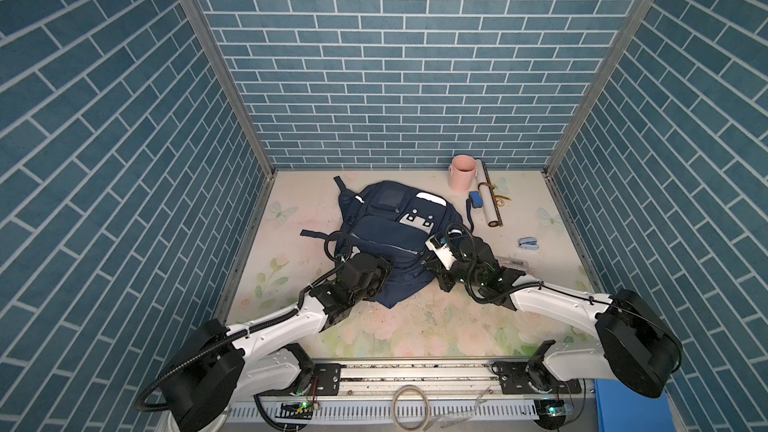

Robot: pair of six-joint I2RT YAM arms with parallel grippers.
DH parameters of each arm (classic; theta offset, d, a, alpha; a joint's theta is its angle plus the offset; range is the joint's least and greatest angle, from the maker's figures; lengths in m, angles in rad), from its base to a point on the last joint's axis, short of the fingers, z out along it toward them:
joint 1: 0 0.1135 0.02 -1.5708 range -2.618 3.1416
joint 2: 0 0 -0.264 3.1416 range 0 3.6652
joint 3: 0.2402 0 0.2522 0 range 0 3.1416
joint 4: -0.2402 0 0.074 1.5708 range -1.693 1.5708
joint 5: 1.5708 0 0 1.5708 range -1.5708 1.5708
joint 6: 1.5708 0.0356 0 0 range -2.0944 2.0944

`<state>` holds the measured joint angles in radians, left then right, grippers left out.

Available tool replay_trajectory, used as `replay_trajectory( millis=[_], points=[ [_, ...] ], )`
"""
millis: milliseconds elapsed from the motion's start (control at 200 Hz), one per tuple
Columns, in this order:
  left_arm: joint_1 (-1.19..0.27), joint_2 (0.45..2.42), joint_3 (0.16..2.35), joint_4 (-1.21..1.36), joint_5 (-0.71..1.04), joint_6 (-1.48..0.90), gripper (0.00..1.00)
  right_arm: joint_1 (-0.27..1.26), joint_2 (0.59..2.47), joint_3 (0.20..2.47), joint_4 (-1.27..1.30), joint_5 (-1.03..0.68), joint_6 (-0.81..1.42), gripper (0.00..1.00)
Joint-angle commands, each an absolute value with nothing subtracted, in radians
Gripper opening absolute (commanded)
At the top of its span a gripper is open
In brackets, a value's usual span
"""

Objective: Pack the student bag

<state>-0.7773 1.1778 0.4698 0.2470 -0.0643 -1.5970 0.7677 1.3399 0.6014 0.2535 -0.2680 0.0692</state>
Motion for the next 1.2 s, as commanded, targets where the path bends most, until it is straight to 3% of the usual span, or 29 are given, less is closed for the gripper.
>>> replay_trajectory(
  millis=[0,275,540,1195],
  points=[
    [-0.776,1.178,0.448,0.362,-0.063,-1.586,0.03,0.77,1.326,0.605,0.263,-0.236,0.038,0.0],
    [-0.715,0.998,0.413,0.248,-0.034,-1.487,0.0,0.747,1.267,0.574,0.235,-0.087,0.077,0.0],
    [-0.715,0.877,0.367,0.197,-0.024,-1.504,0.0,0.564,1.315,0.59,0.222,-0.183,0.039,0.0],
    [-0.801,0.861,0.375,0.213,-0.072,-1.507,0.0,0.481,1.449,0.724,0.15,-0.185,-0.049,0.01]
  ],
)
